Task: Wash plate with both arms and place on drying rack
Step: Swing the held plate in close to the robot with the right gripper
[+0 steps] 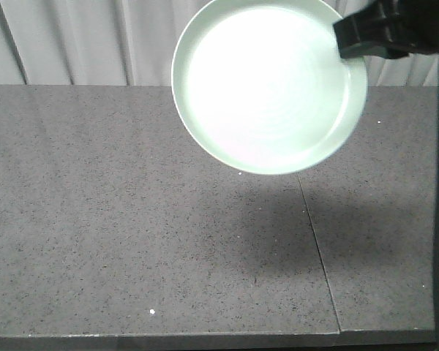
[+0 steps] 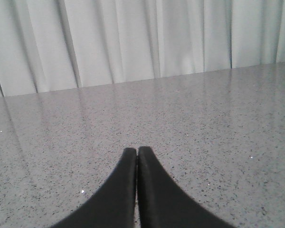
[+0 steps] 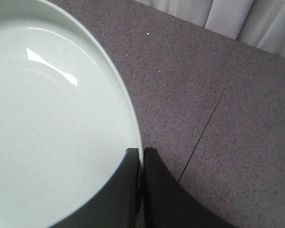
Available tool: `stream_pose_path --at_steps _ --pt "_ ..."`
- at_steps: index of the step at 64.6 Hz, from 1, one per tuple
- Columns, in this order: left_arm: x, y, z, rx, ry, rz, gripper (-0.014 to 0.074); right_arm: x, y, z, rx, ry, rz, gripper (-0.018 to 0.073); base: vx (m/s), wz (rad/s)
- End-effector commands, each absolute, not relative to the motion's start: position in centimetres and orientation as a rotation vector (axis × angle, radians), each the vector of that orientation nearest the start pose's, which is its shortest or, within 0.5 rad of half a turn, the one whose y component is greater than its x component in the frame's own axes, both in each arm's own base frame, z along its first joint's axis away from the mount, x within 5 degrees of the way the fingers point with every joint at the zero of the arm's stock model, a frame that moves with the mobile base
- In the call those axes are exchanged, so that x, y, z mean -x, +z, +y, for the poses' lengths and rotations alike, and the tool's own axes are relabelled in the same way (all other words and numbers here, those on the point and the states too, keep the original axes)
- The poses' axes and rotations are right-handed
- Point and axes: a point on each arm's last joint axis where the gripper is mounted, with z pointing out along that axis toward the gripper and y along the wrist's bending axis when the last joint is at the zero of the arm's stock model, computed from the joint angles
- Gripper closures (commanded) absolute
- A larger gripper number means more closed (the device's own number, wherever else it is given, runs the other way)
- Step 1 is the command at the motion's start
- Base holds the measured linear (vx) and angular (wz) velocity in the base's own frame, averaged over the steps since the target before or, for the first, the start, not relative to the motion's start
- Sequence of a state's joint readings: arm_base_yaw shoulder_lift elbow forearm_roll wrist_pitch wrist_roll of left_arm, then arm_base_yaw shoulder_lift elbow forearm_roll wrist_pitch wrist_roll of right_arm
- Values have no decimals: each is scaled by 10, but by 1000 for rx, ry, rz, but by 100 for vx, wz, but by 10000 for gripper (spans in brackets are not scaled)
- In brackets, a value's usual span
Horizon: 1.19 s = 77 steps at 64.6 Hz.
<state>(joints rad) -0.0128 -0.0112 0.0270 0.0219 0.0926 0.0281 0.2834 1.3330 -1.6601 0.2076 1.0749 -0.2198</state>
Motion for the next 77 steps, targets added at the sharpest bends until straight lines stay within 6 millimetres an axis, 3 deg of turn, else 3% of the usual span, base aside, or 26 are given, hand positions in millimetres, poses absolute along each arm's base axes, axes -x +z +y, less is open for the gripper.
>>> stream_pose_path --at_steps 1,8,19,32,42,77 --pt "-57 196 -1 -37 23 1532 602 -211 478 78 495 298 2012 561 0 0" --pt "-57 196 -1 -37 23 1532 602 -164 452 63 448 295 1938 561 0 0" --pt "-57 196 -1 -37 23 1532 602 -103 387 43 355 321 1881 561 0 0" --pt "-57 196 -1 -37 23 1532 602 -53 324 26 239 380 1835 561 0 0" --pt "-57 196 -1 -37 23 1532 602 -37 305 18 184 370 1806 561 0 0" --pt "-57 196 -1 -37 23 1532 602 -34 303 17 185 371 1816 561 0 0"
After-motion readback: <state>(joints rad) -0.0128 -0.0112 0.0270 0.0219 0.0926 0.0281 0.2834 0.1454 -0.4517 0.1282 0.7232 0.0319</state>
